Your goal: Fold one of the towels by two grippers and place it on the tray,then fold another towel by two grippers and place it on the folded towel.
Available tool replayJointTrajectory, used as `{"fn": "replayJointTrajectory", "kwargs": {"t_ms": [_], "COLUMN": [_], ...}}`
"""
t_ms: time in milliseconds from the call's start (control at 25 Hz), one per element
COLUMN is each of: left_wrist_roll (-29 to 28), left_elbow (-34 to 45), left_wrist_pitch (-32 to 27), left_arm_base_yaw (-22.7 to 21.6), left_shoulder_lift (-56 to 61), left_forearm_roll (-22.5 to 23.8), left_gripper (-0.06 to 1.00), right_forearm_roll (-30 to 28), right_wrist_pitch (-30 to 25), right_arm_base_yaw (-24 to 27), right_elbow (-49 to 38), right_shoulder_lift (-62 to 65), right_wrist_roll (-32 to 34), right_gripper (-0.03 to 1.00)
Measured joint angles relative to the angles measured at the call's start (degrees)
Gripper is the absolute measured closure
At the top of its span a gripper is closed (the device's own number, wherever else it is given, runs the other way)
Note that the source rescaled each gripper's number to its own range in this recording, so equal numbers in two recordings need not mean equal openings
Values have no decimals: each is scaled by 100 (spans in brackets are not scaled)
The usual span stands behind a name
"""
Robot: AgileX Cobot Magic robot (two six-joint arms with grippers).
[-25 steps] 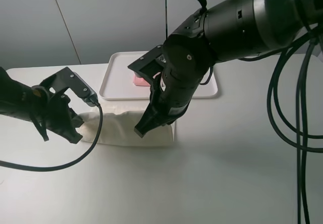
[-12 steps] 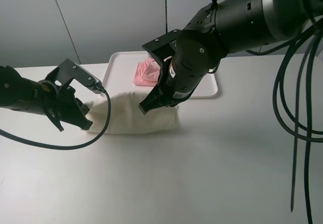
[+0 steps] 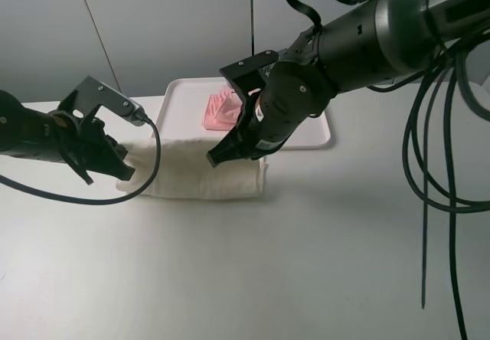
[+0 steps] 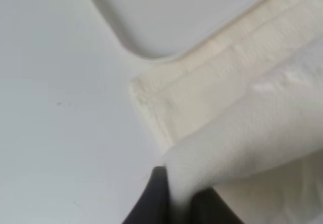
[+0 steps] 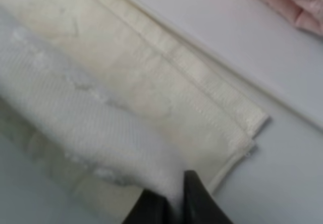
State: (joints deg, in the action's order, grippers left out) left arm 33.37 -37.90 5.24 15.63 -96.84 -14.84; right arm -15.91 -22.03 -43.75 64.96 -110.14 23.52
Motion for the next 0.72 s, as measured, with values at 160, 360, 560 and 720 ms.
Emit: {"fn": "replayJointTrajectory", "kwargs": {"t_ms": [160,360,560,720], "left_wrist_roll": [0,0,-19,-117], "left_elbow": [0,0,-45,-451], "left_wrist_pitch": [368,469,314,-576], "left_arm_base_yaw": [-12,-229,-470,-532], "left_shoulder_lift": [0,0,0,-9], "left_forearm_roll": [0,4,-468,-607], "left_gripper": [84,60,1,3], "right_forearm_roll": [-25,-105,18,43], "right_wrist_pitch": [157,227,320,-106], "right_arm_base_yaw": [133,252,252,252], "right_elbow": [-3,-3,-3,43], "right_shoulder_lift": [-155,-155,-155,-155], "right_wrist_roll": [276,426,424,434], "right_gripper": [97,75,1,-3]}}
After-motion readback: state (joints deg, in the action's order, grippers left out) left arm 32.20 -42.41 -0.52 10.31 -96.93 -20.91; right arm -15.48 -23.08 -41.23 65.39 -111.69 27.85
